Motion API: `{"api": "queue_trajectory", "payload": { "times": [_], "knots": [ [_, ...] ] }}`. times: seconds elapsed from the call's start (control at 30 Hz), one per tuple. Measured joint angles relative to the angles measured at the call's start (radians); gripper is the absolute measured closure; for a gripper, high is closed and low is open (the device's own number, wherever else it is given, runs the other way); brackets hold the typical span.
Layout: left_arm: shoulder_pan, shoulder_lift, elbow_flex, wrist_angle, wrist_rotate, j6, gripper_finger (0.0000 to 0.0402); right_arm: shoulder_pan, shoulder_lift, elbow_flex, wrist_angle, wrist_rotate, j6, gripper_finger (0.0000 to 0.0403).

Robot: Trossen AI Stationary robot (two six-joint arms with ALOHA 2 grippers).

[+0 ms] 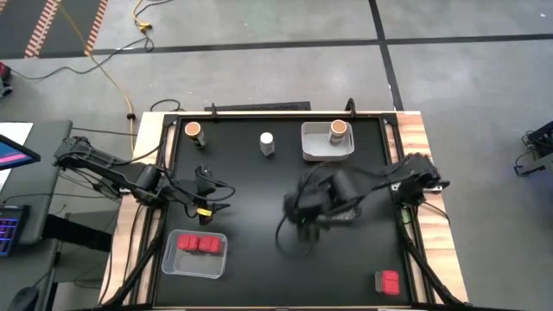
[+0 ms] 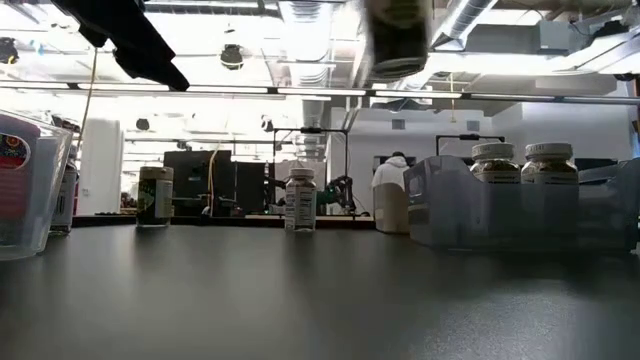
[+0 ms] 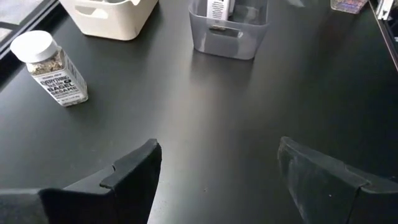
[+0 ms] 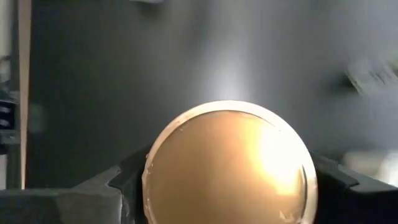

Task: Sort spices by type
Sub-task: Put the bottom gold spice bottle in the gray bin

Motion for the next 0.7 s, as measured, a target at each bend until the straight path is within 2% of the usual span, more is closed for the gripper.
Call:
{"api": "queue_trajectory", "payload": {
  "times": [0.1,0.17,0.33,0.53,0.7],
  "knots": [
    [0.0,0.0,0.0,0.006,-0.001,0.0,0.0093,-0.051,-0.067,0.0,-0.084,0.032,0.013,0.0094],
    [0.0,0.0,0.0,0.021,-0.005,0.0,0.0093,-0.087,-0.12,-0.028,-0.087,0.053,-0.045,0.0094],
    [0.0,0.0,0.0,0.081,-0.061,0.001,0.0093,-0.223,-0.301,-0.218,-0.017,0.036,-0.207,0.0094],
    [0.013,0.0,0.0,0.141,-0.132,0.005,0.0093,-0.496,-0.521,-0.513,0.195,-0.106,-0.413,0.0095],
    [0.028,0.0,0.0,0.129,-0.134,0.005,0.0093,-0.735,-0.577,-0.671,0.332,-0.302,-0.58,0.0095]
  ]
}}
